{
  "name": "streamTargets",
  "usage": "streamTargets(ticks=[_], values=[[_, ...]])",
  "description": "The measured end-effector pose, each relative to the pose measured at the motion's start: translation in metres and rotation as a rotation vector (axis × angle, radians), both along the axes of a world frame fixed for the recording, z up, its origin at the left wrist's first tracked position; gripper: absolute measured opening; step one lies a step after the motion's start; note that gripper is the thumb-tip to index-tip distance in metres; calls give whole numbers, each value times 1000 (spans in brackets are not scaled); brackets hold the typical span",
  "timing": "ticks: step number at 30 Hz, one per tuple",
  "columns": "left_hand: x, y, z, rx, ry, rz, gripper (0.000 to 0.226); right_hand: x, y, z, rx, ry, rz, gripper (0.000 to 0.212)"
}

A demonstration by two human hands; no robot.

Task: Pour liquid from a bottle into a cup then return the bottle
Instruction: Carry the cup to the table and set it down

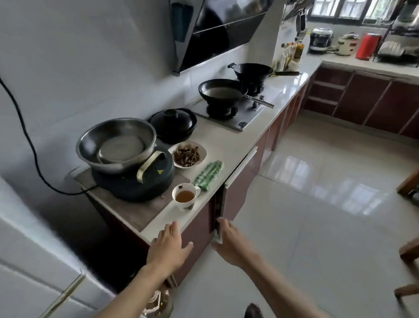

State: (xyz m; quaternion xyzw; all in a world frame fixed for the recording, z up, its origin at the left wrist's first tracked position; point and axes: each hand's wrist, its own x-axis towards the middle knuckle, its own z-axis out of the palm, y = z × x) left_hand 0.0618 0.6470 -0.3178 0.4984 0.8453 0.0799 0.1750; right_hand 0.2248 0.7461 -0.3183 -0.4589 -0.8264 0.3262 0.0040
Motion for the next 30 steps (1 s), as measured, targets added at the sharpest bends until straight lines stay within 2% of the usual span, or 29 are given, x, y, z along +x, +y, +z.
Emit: streamTargets(ticks=[4, 7, 9, 11, 14, 17, 23, 26, 30], values=[[-20, 33, -27, -38, 205, 59, 89, -38, 64, -17, 14, -19, 143, 76], [-42, 69, -39, -58, 174, 145, 118, -75, 119, -16, 55, -20, 292, 87], [-52, 84, -43, -71, 116, 216, 124, -100, 140, -16, 63, -28, 362, 95], [-50, 90, -38, -65, 3, 226, 117, -118, 154, -19, 57, -56, 421, 105], [-46, 105, -46, 17, -135, 373, 97, -136, 176, -37, 20, -97, 471, 117], [-63, 123, -52, -24, -155, 403, 90, -157, 194, -56, -43, -135, 495, 122], [-95, 156, -72, -18, -157, 333, 106, -175, 210, -76, -120, -172, 500, 117], [-104, 173, -85, 25, -235, 324, 111, -184, 213, -82, -128, -163, 488, 110], [-112, 182, -91, 84, -314, 325, 105, -186, 215, -85, -133, -159, 444, 100]])
